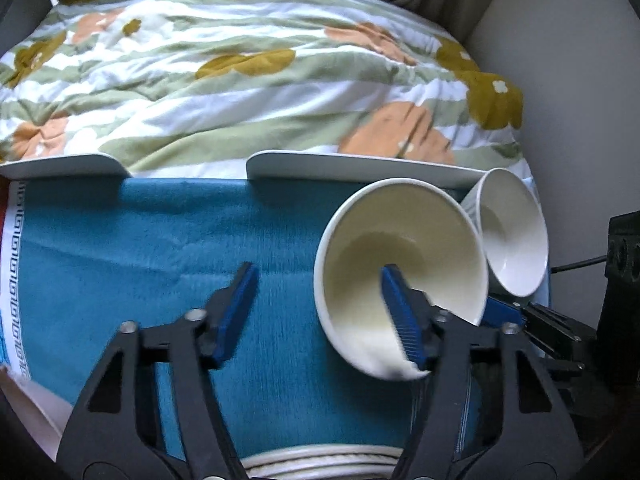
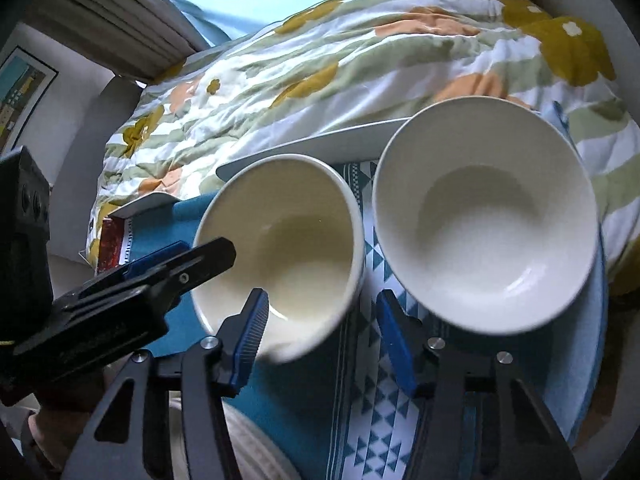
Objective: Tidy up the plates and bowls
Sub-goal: 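Close the left and right grippers on the cream bowl's rim, then carry the cream bowl with both grippers and lower it into the pink bowl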
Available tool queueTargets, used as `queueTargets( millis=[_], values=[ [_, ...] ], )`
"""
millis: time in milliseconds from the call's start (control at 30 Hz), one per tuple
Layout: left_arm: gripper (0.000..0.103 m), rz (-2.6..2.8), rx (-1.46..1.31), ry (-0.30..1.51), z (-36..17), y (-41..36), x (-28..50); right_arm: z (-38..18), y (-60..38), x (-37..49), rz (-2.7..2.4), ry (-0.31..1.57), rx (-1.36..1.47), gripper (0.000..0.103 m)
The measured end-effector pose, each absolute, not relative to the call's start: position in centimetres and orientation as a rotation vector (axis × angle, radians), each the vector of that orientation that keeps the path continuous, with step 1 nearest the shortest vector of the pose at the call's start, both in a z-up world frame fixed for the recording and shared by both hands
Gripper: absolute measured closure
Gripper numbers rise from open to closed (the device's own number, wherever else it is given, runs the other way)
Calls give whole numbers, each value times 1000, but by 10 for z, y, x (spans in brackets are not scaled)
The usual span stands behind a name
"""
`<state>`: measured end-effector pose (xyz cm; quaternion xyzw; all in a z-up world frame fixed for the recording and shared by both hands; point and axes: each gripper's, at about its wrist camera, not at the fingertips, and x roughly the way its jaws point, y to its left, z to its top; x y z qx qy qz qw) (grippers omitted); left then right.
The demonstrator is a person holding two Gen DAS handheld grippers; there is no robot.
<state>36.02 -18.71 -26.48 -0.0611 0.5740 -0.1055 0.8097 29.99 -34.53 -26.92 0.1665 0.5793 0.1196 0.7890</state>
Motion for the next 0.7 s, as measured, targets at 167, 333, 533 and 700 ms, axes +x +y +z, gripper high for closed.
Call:
queueTargets(
  millis=[167, 333, 533, 700],
  values=[
    [90, -236, -119, 1275, -280, -189, 369, -279, -347, 307, 234, 1254, 372, 77],
    [96, -244, -119, 1278, -280, -192, 368, -279, -350, 308, 229, 1250, 370, 79],
    [96, -232, -112, 1258, -267, -190, 359, -270, -347, 308, 250, 1252, 340, 80],
    [96, -207, -146, 1204, -237, -173, 342, -242, -336, 303, 295, 1186, 308, 80]
  ],
)
